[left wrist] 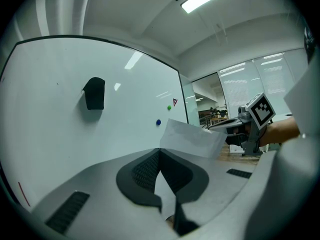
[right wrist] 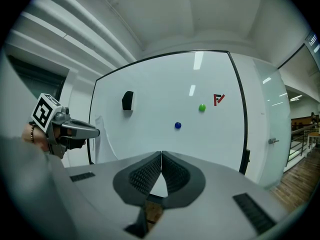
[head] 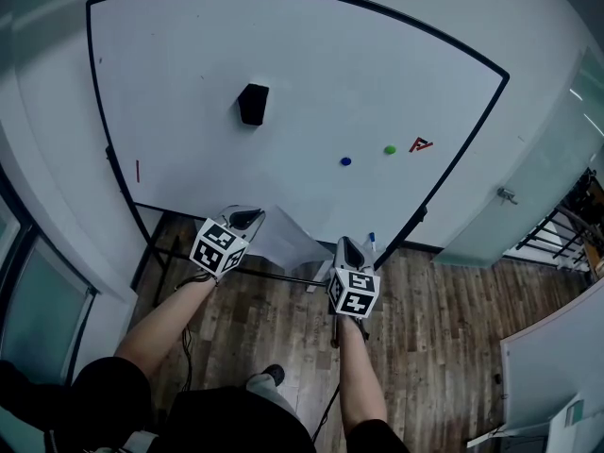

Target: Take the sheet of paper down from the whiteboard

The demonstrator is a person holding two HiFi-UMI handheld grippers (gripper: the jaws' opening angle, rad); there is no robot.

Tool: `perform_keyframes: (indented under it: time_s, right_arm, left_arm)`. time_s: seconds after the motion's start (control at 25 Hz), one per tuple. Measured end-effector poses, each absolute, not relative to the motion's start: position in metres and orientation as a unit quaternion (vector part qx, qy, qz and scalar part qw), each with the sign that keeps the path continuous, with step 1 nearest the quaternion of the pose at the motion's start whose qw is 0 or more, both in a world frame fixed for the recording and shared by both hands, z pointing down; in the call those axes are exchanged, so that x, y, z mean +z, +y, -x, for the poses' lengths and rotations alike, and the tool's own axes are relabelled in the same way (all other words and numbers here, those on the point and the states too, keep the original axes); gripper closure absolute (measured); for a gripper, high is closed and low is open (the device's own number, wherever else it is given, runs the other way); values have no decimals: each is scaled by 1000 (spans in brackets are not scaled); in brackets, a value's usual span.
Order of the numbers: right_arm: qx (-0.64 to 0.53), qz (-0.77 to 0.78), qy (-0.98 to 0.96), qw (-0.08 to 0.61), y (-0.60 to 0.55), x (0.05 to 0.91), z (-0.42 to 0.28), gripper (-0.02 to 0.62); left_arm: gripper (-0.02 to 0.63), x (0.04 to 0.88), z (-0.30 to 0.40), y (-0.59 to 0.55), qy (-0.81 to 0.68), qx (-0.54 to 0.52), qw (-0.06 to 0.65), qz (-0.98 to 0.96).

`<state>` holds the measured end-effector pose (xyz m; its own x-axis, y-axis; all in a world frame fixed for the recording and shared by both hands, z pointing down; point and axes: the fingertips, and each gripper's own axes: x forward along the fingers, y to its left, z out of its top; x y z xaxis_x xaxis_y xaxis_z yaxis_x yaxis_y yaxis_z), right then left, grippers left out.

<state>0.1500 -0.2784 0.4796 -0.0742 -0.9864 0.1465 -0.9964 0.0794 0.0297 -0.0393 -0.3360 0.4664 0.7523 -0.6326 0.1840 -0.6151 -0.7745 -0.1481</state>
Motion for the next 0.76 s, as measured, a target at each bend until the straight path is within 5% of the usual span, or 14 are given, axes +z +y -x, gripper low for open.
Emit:
perform_keyframes:
  time_s: [0.76]
  right_arm:
    - [41,-686,-724,59,-283,477,-156,568]
  left_arm:
    - [584,462,34,-341,321,-115,52,939]
